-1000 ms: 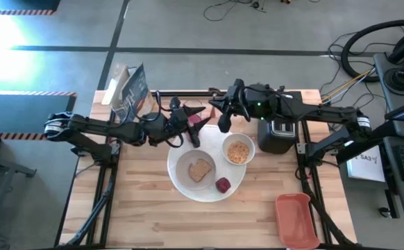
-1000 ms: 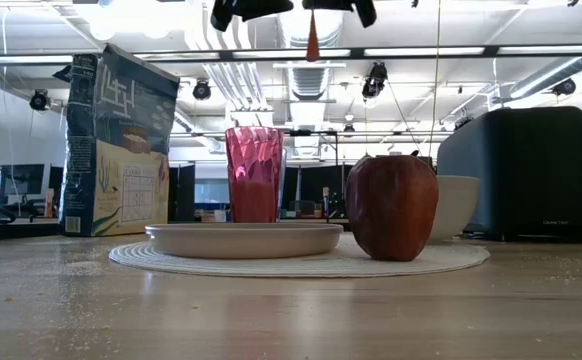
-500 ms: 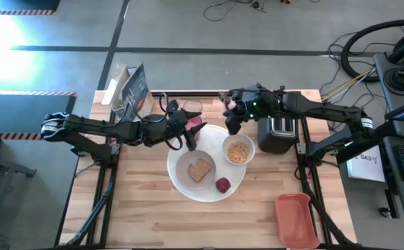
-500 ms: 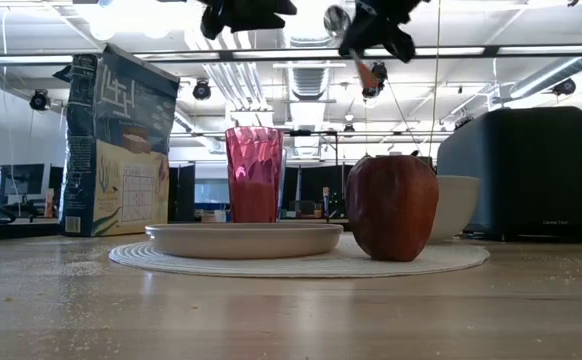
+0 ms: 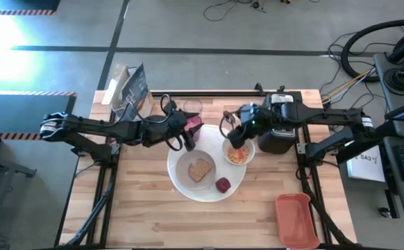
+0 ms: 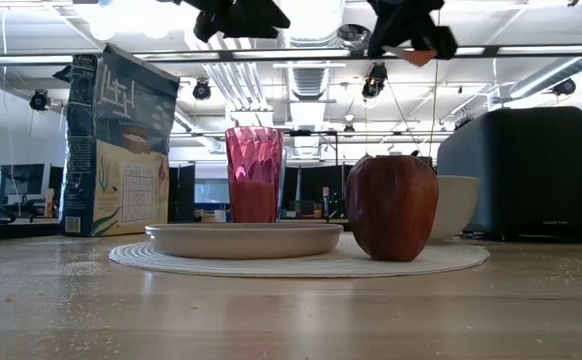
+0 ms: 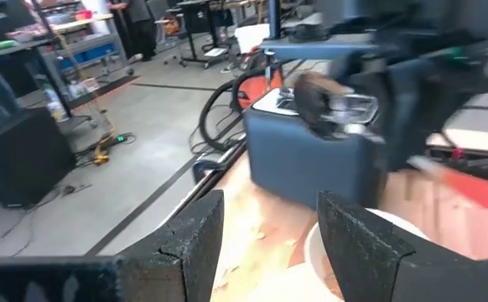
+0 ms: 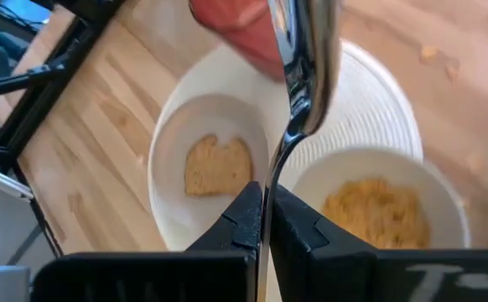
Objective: Arrange a breakfast setting
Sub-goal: Put the orange spoon to the right side of the white placemat
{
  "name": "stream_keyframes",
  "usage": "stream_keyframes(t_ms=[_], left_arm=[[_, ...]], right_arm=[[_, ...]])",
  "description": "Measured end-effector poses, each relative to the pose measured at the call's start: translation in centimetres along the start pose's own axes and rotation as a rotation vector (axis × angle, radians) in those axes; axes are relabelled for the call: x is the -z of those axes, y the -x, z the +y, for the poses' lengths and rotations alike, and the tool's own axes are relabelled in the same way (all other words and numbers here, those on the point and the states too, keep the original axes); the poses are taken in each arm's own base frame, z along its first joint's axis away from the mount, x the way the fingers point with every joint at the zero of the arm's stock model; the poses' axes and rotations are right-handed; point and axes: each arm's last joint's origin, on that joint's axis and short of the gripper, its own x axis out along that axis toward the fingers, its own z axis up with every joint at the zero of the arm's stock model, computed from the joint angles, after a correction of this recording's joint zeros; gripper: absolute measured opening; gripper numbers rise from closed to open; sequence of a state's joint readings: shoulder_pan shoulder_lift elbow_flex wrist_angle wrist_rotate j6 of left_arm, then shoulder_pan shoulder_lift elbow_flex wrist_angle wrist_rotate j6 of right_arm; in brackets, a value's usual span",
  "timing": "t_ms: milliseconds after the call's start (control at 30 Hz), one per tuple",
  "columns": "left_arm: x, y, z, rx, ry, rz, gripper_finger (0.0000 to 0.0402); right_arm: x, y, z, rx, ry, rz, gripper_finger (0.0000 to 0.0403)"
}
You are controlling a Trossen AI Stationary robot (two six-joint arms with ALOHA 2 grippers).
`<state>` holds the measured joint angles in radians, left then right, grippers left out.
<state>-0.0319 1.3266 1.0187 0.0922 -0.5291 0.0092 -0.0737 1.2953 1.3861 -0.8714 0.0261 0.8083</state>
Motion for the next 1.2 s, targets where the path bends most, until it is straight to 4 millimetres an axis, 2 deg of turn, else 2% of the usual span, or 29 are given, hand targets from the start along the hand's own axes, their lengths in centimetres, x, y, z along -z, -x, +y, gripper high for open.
stream_keyframes(t_ms=[200,433,800,967,1200], left_arm=[[-0.1,0.5,0.4,-0.034,-0.02,0.021,0.0176],[-0.2,1.2,0.9,-0.041,-0.061,0.039,0.0176],[0.4,1.4,1.0,-0.039,-0.095,0.101,0.0176],[0.4,1.4,1.0,-0.039,-0.099,0.101,0.0176],[0.4,1.5,1.0,-0.037,-0.122,0.102,0.0176]], right_arm=[[2.6,-0.7,0.5,0.05,-0.125,0.09,0.0008],[6.8,-1.0,1.2,0.16,-0.276,0.199,0.0008],[12.1,0.0,2.9,0.246,-0.468,0.194,0.0008],[15.0,-0.8,2.3,0.316,-0.551,0.209,0.0008],[18.1,-3.4,0.9,0.304,-0.642,0.217,0.0008]])
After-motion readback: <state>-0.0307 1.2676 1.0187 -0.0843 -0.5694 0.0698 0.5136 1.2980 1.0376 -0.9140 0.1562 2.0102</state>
